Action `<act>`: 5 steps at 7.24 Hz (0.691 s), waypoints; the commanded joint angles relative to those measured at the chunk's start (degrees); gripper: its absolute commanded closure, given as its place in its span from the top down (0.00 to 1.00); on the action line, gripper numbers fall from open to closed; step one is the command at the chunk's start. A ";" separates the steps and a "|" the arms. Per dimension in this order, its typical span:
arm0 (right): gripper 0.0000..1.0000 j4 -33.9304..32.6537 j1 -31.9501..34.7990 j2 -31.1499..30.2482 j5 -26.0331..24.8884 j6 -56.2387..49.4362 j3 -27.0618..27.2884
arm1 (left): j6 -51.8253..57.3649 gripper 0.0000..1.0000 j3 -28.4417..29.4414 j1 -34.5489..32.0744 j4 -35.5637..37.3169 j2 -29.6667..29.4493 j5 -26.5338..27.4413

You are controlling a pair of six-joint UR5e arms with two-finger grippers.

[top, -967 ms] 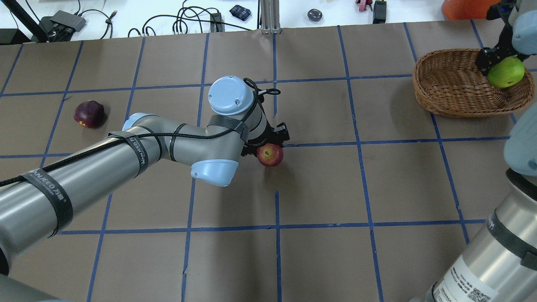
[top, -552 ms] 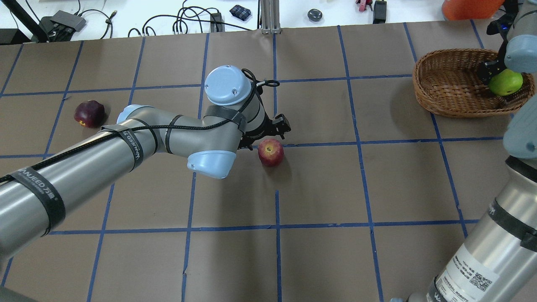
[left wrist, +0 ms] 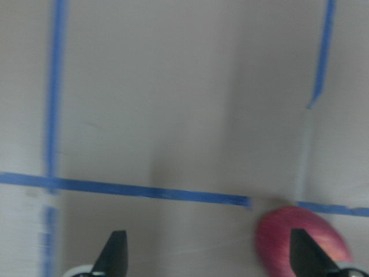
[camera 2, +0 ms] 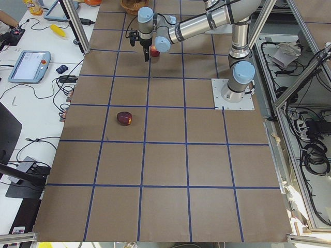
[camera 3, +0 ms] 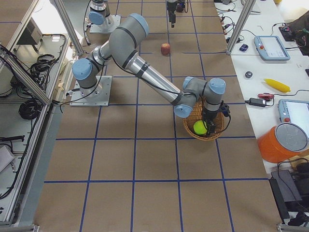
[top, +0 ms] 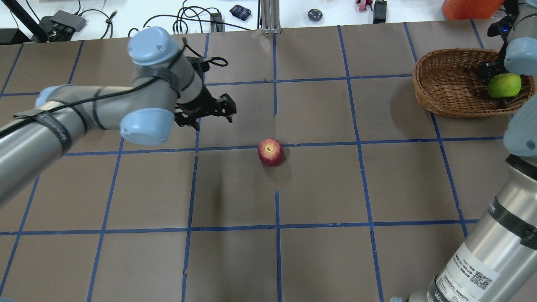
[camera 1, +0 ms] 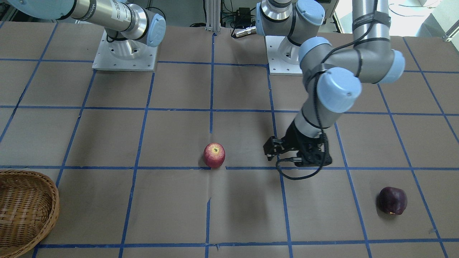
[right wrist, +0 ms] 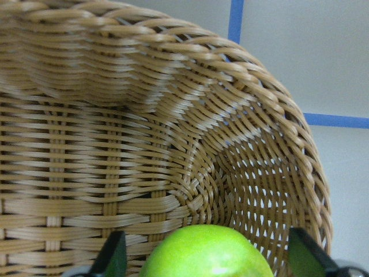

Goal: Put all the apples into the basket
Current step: 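Release green apple into basket while left gripper moves to dark apple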

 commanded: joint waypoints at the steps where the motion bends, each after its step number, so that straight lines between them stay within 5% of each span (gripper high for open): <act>1: 1.00 9.02 3.75 -6.99 0.92 0.56 0.10 | 21.69 1.00 4.34 9.12 -2.46 -1.67 7.34; 3: 1.00 23.85 13.91 -15.07 1.54 9.90 0.53 | 28.79 1.00 10.21 12.04 -3.68 -6.66 12.22; 5: 1.00 30.59 27.18 -18.00 13.17 29.46 0.80 | 37.63 1.00 14.36 18.34 -4.30 -11.85 12.77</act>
